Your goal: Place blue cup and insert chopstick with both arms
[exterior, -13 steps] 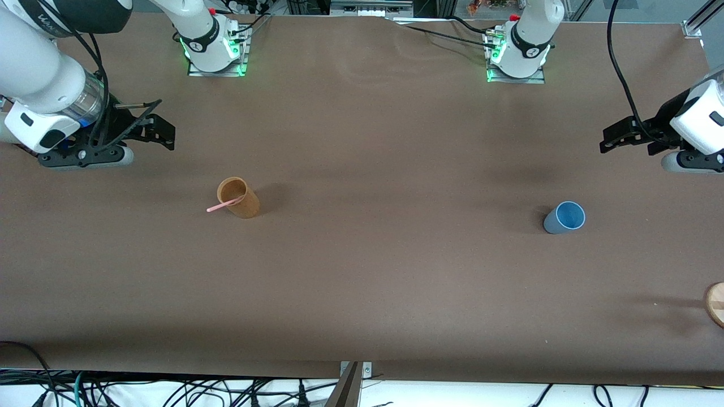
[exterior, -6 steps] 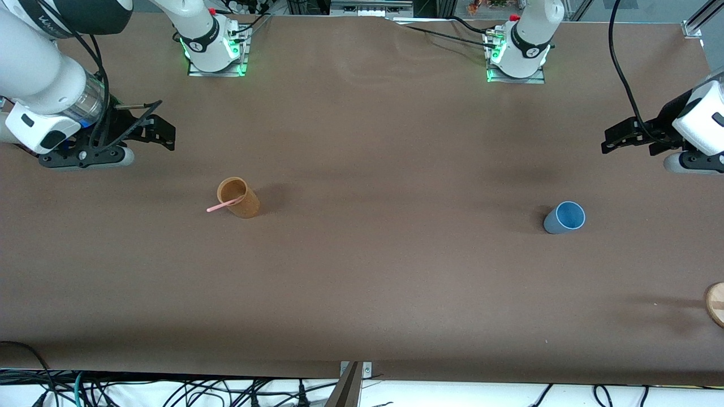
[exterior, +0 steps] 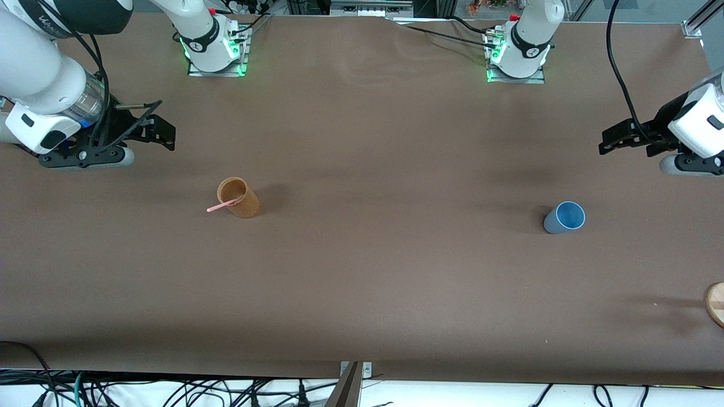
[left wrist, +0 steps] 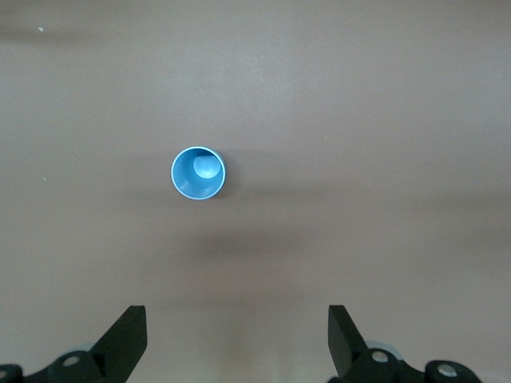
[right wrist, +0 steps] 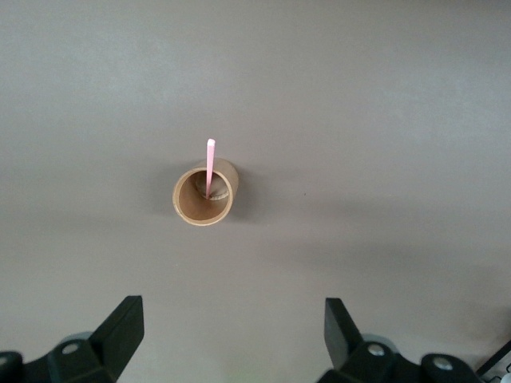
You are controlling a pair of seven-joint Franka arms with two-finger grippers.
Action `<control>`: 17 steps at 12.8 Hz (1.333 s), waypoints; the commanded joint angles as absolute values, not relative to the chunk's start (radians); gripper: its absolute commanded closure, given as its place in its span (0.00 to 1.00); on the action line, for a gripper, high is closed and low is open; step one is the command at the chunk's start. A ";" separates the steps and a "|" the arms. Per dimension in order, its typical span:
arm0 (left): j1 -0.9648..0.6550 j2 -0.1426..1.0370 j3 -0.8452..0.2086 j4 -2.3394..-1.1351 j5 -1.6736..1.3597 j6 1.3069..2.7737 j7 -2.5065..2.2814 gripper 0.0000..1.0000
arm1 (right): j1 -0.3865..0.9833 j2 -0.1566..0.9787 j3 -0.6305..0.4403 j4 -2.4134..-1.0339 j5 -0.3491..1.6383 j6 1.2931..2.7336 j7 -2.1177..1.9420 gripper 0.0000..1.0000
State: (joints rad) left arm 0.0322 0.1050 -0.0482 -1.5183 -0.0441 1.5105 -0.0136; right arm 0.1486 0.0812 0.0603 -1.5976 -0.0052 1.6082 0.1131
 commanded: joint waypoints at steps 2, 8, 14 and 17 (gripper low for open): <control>0.043 0.127 -0.043 -1.517 -0.044 1.539 -0.015 0.00 | 0.153 0.071 0.069 -1.594 0.006 1.612 0.126 0.00; 0.067 0.216 -0.038 -1.543 -0.051 1.692 -0.009 0.00 | 0.143 0.063 0.052 -1.566 0.026 1.576 0.169 0.00; 0.061 0.222 -0.044 -1.902 -0.038 2.159 -0.003 0.00 | 0.150 0.122 0.057 -1.572 0.028 1.560 0.150 0.00; 0.045 0.251 -0.046 -1.963 0.061 2.241 -0.003 0.00 | 0.164 0.236 0.077 -1.630 0.031 1.739 0.137 0.00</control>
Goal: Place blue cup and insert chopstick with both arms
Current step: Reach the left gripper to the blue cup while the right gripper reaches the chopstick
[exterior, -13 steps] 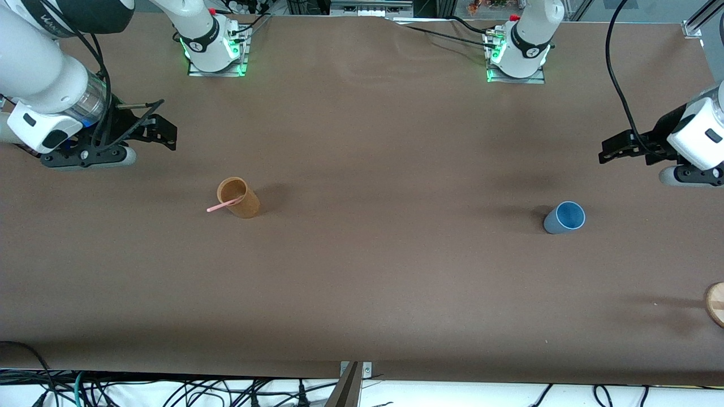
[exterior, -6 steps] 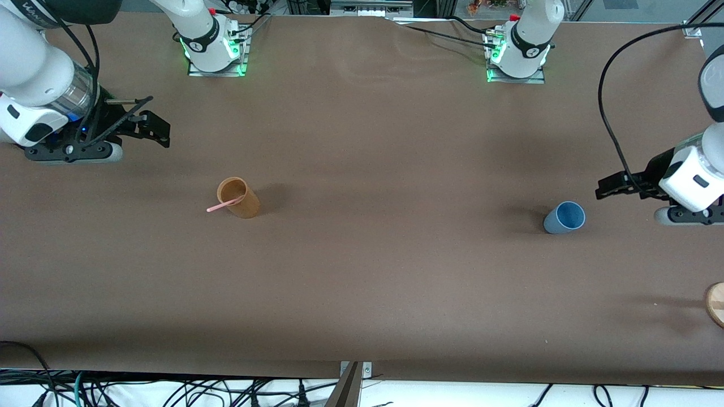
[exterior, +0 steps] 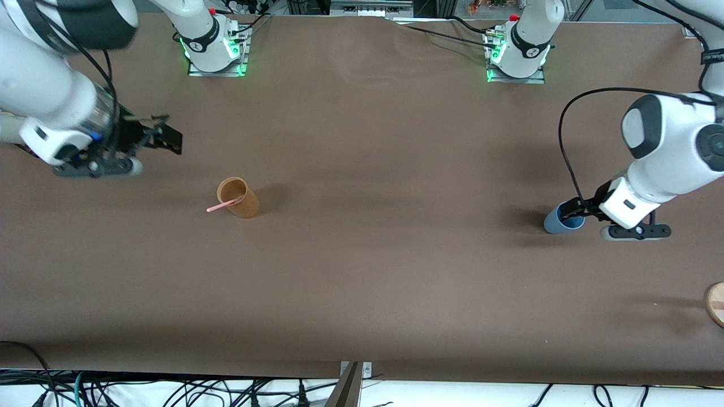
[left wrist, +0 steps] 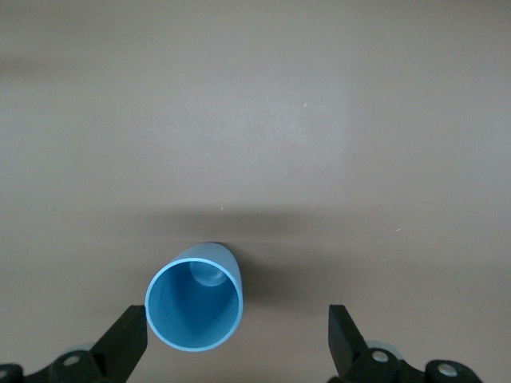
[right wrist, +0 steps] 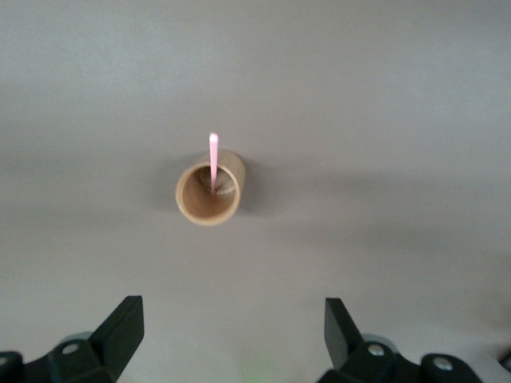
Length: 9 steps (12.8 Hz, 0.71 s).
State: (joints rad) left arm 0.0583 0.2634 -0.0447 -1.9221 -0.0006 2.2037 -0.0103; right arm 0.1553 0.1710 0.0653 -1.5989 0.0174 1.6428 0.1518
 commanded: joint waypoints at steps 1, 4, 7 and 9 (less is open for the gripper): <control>0.037 0.261 -0.046 -1.983 0.074 2.265 -0.003 0.00 | 0.166 0.241 0.077 -1.710 0.029 1.859 0.137 0.00; 0.037 0.273 -0.044 -2.071 0.074 2.385 -0.003 0.00 | 0.170 0.245 0.089 -1.892 0.029 2.112 0.137 0.00; 0.037 0.314 -0.044 -2.106 0.074 2.474 -0.003 0.00 | 0.175 0.304 0.089 -1.922 0.028 2.193 0.143 0.02; 0.037 0.336 -0.044 -2.106 0.074 2.485 -0.003 0.00 | 0.175 0.330 0.089 -1.925 0.026 2.217 0.149 0.12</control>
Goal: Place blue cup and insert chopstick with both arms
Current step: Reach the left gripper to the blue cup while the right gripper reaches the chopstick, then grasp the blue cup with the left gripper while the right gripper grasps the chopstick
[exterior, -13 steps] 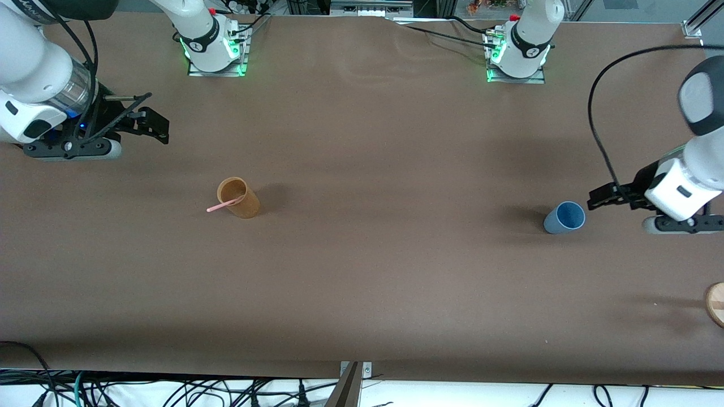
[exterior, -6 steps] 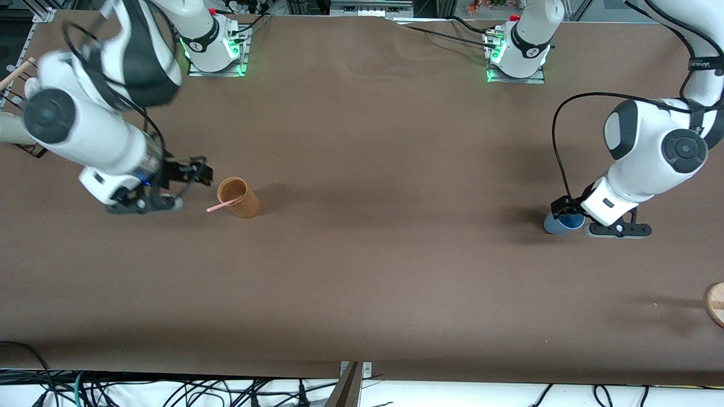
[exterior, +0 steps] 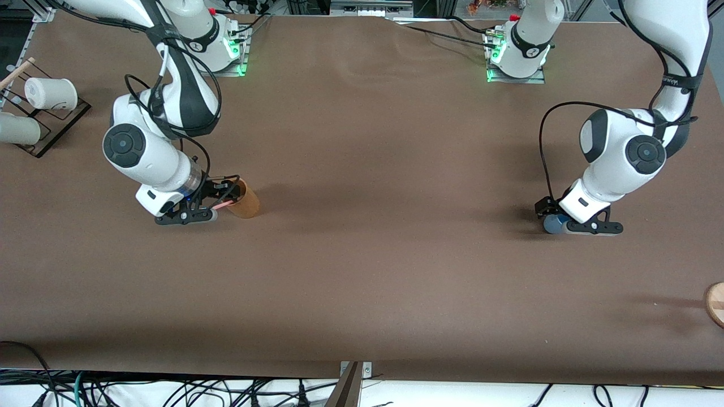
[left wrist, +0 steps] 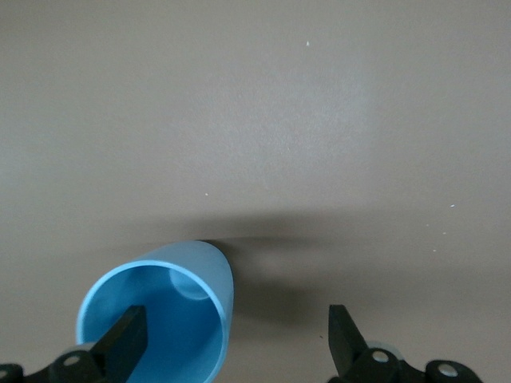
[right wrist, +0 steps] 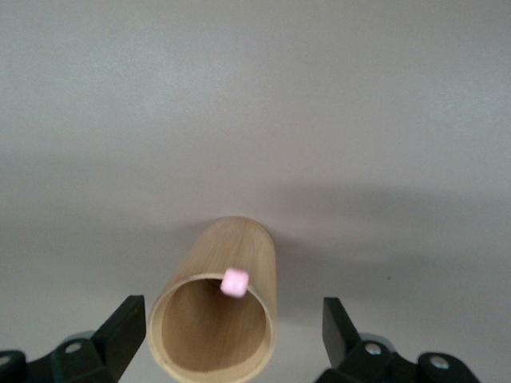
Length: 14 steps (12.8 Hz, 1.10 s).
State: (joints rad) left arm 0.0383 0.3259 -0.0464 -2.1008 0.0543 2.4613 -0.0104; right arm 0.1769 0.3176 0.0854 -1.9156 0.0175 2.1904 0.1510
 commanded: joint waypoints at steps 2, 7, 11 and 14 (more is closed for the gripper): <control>0.038 0.350 -0.044 -2.106 0.075 2.502 -0.003 0.00 | 0.175 0.340 0.089 -1.925 0.026 2.224 0.150 0.26; 0.041 0.367 -0.044 -2.121 0.075 2.551 -0.003 0.43 | 0.184 0.357 0.089 -1.921 0.025 2.249 0.156 0.69; 0.049 0.368 -0.044 -2.125 0.184 2.549 -0.002 1.00 | 0.184 0.351 0.089 -1.917 0.026 2.243 0.161 0.98; 0.051 0.373 -0.044 -2.123 0.184 2.548 -0.002 1.00 | 0.183 0.341 0.089 -1.899 0.026 2.237 0.149 1.00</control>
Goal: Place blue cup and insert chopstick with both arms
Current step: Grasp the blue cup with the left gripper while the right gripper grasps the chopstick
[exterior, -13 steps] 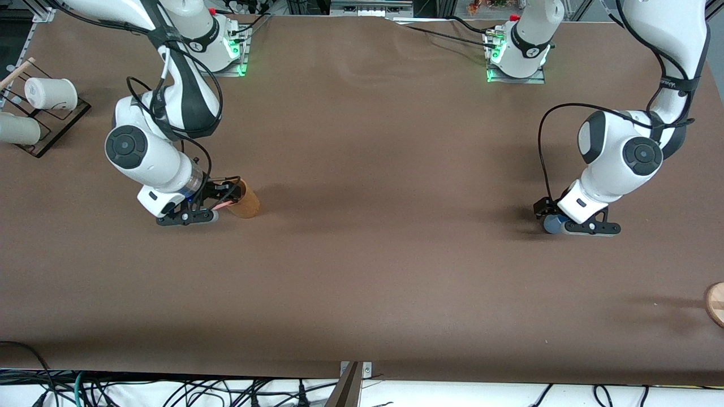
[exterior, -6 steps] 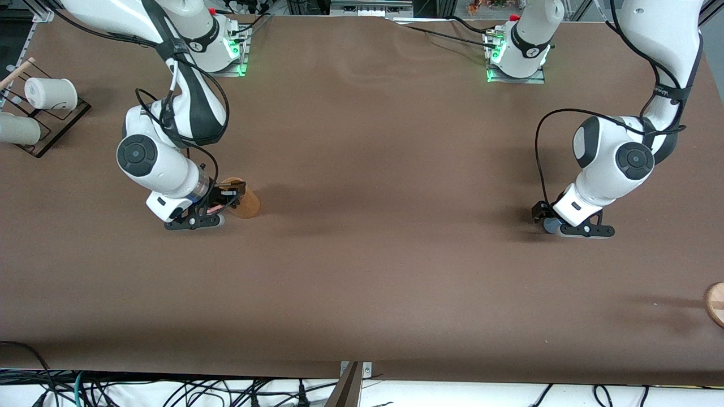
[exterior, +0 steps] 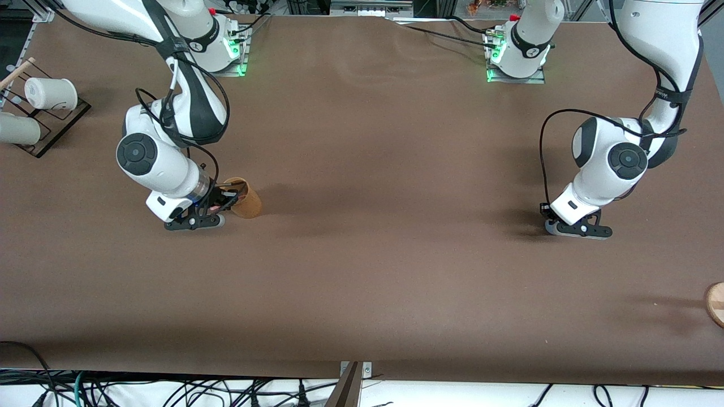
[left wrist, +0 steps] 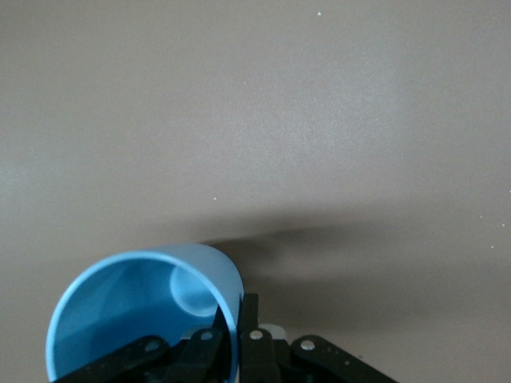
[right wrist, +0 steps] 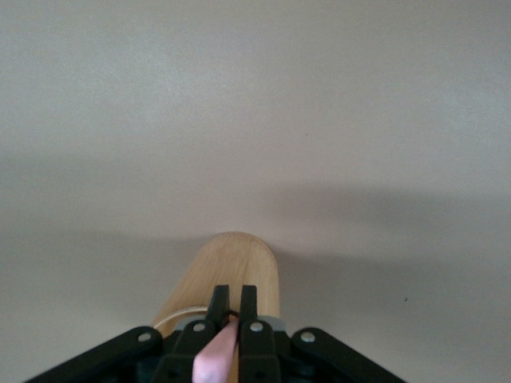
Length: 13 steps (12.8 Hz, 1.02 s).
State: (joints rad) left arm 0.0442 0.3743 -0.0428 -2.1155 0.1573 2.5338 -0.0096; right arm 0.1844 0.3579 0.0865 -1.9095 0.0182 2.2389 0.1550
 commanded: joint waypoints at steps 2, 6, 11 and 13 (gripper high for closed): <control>0.051 0.371 -0.044 -2.111 0.183 2.543 -0.008 1.00 | 0.183 0.318 0.089 -1.834 0.026 2.141 0.144 1.00; 0.041 0.353 -0.131 -2.027 0.143 2.453 -0.069 1.00 | 0.183 0.316 0.089 -1.547 0.023 1.796 0.143 1.00; 0.009 0.382 -0.305 -1.916 0.140 2.382 -0.328 1.00 | 0.183 0.311 0.092 -1.391 0.026 1.608 0.140 1.00; -0.066 0.412 -0.313 -1.864 0.132 2.376 -0.376 1.00 | 0.183 0.310 0.094 -1.390 0.026 1.600 0.140 1.00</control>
